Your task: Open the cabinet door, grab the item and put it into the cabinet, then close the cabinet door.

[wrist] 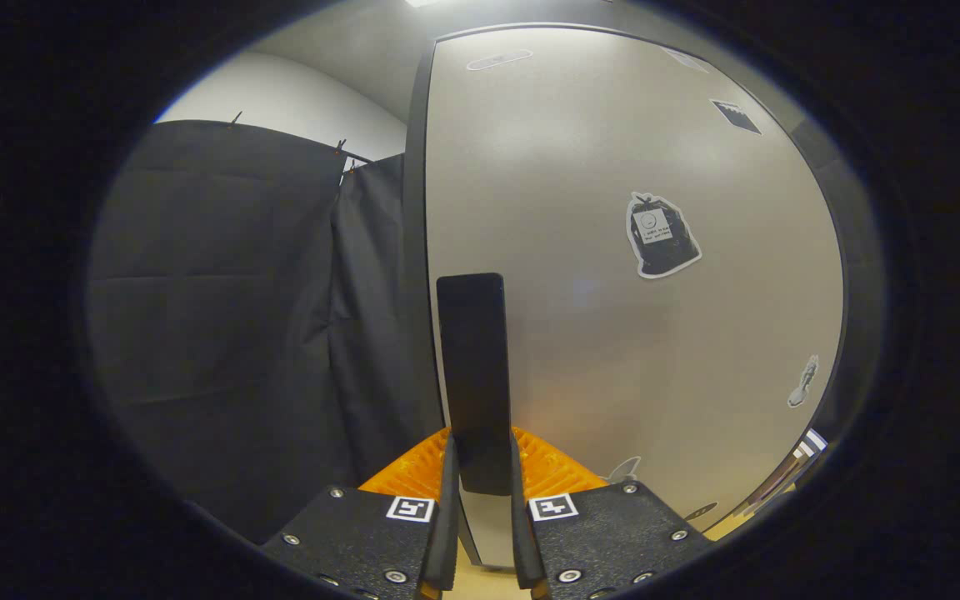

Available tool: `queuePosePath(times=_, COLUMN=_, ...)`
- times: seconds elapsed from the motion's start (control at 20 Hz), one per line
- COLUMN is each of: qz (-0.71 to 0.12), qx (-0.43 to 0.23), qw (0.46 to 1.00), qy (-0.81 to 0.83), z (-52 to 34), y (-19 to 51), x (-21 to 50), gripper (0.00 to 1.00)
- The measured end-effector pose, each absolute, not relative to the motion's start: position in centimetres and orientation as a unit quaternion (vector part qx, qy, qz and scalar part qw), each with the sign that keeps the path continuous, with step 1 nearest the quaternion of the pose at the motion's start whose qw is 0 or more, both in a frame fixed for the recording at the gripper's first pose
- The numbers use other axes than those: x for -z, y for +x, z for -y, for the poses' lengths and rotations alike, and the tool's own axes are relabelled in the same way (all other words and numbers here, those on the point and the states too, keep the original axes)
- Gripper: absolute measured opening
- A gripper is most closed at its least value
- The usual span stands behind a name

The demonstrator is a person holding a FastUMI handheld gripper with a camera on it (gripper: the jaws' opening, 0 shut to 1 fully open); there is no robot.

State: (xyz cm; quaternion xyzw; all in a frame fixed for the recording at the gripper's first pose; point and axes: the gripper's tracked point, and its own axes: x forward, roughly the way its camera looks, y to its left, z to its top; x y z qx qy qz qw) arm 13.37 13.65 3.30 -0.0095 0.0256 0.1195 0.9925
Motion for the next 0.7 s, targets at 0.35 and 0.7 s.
queuePosePath(times=0.35, qz=-0.034, qx=-0.134, qw=0.990, qy=-0.017, z=-13.6, y=12.4, x=-3.3, gripper=0.27)
queuePosePath(times=0.7, qz=-0.041, qx=-0.164, qw=0.985, qy=-0.017, z=-12.8, y=8.9, x=-3.4, gripper=0.27)
